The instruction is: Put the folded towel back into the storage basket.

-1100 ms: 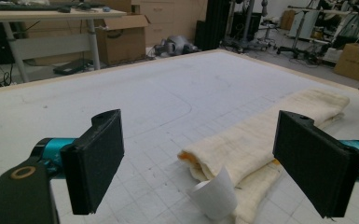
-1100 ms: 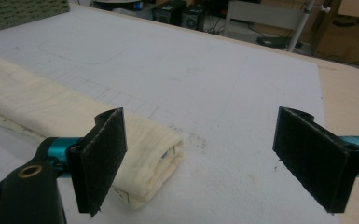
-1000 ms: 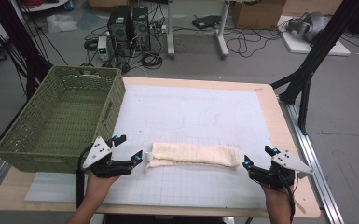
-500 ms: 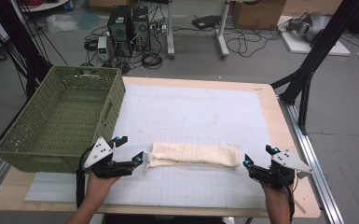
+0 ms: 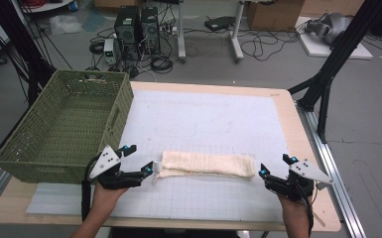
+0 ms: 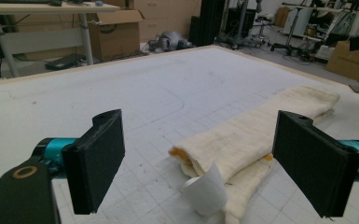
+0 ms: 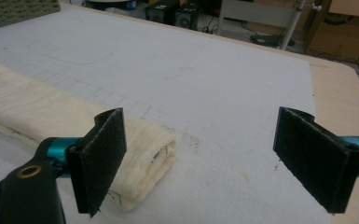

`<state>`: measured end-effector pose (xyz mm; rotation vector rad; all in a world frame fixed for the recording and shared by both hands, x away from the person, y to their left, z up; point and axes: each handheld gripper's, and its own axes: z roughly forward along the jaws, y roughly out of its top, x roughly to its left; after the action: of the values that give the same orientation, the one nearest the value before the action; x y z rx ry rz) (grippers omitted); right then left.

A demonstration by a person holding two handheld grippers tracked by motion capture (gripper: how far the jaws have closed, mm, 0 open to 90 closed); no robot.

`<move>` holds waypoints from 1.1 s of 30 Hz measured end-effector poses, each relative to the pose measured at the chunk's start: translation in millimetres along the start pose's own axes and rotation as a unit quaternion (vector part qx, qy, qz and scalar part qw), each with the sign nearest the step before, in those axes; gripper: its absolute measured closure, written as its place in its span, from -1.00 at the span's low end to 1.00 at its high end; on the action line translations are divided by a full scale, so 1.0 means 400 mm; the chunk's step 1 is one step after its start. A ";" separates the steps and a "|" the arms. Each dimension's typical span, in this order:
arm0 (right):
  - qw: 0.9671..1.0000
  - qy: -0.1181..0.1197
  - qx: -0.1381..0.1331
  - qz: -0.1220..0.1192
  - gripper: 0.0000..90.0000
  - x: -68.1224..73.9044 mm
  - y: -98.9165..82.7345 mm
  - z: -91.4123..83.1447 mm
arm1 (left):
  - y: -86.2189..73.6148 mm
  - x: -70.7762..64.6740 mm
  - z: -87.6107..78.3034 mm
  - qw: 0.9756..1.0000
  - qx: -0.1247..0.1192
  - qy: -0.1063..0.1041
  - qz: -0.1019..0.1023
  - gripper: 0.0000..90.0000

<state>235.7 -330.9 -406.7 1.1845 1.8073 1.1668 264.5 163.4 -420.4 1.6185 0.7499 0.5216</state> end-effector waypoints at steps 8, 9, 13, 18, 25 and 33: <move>1.000 0.002 -0.001 -0.002 -0.65 0.000 0.000 0.003 | 0.017 -0.012 0.005 1.000 0.002 -0.012 -0.003 -0.62; 1.000 0.002 -0.001 -0.002 -0.65 0.000 0.000 0.003 | 0.017 -0.012 0.005 1.000 0.002 -0.012 -0.003 -0.62; 1.000 0.003 -0.002 -0.002 -0.65 -0.002 0.000 0.002 | 0.033 -0.011 0.006 0.999 -0.002 -0.035 -0.034 -0.63; 1.000 0.004 0.000 -0.003 -0.65 -0.002 -0.001 0.003 | 0.054 -0.014 0.008 0.998 0.003 -0.044 -0.036 -0.63; 1.000 0.000 0.000 -0.002 -0.65 -0.003 0.000 0.000 | 0.088 -0.005 0.033 0.997 0.025 -0.054 -0.038 -0.62; 1.000 0.001 0.003 -0.007 -0.65 -0.001 0.001 0.002 | 0.105 0.001 0.090 0.994 0.076 -0.065 -0.036 -0.60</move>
<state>236.5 -331.1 -406.7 1.1724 1.8182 1.1561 297.8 135.8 -385.8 1.7418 0.7618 0.3104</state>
